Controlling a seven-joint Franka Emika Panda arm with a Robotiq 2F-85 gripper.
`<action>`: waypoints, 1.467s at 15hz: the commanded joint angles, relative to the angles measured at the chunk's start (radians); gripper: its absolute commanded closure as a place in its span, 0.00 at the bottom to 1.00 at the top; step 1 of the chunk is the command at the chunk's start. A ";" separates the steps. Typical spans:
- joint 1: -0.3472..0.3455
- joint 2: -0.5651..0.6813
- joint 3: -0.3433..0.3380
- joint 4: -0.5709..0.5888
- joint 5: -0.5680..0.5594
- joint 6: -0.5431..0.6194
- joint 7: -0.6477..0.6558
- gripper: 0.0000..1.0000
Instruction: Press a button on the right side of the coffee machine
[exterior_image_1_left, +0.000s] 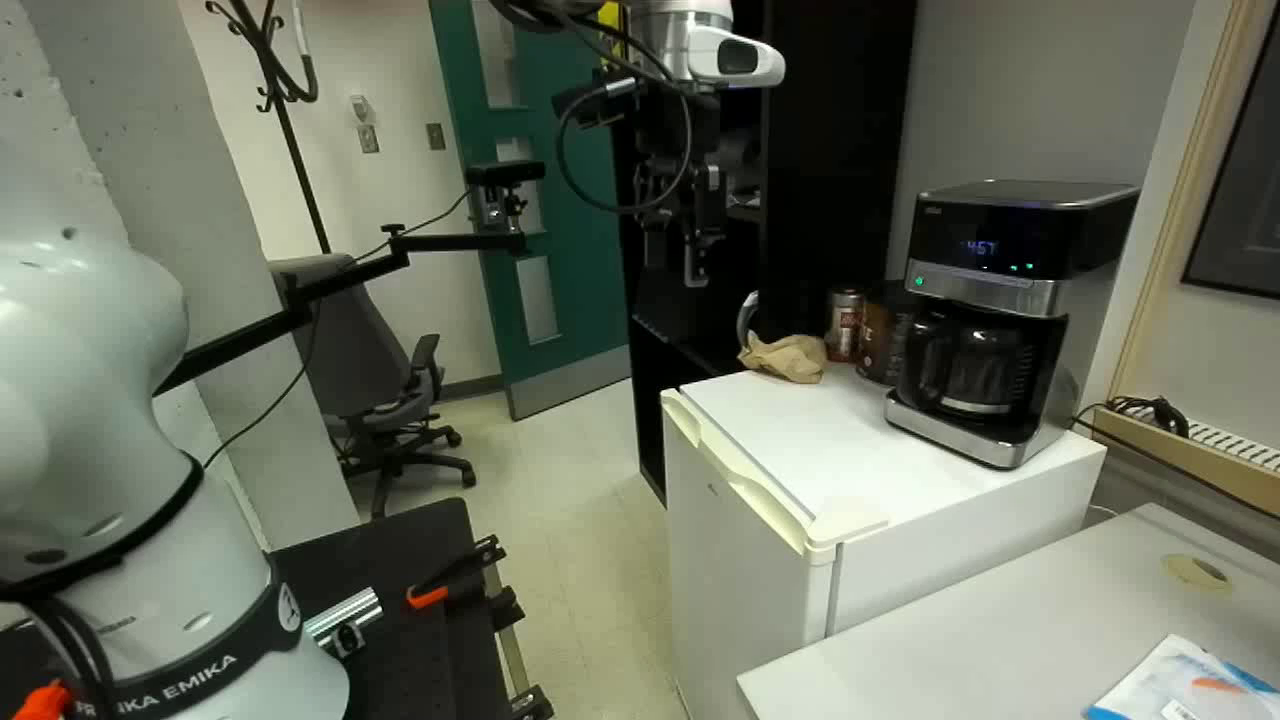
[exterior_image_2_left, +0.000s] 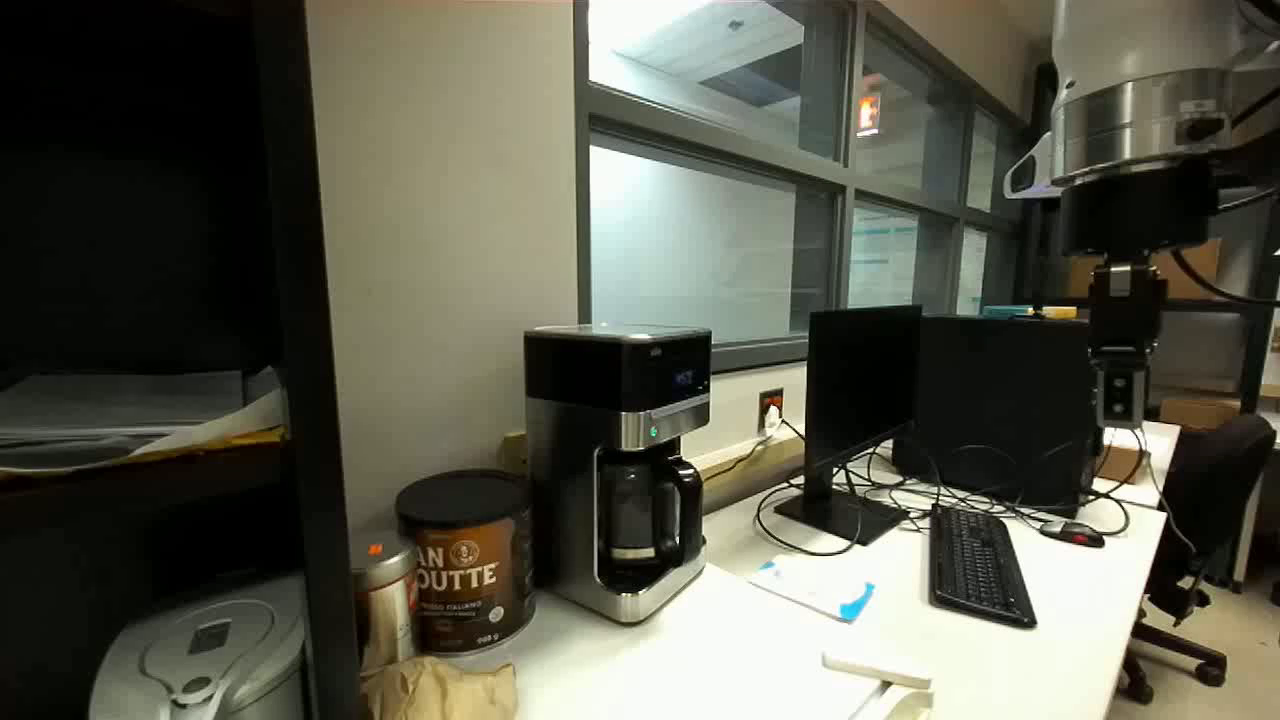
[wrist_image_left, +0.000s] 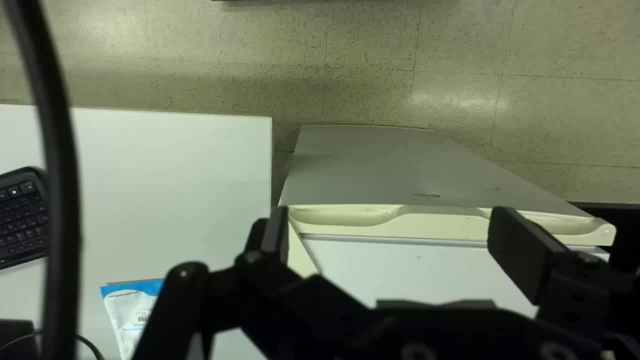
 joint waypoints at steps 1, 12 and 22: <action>0.012 0.001 -0.012 0.002 -0.003 -0.002 0.003 0.00; 0.012 0.001 -0.012 0.002 -0.003 -0.002 0.002 0.00; 0.002 0.048 -0.022 0.025 -0.036 0.034 -0.026 0.00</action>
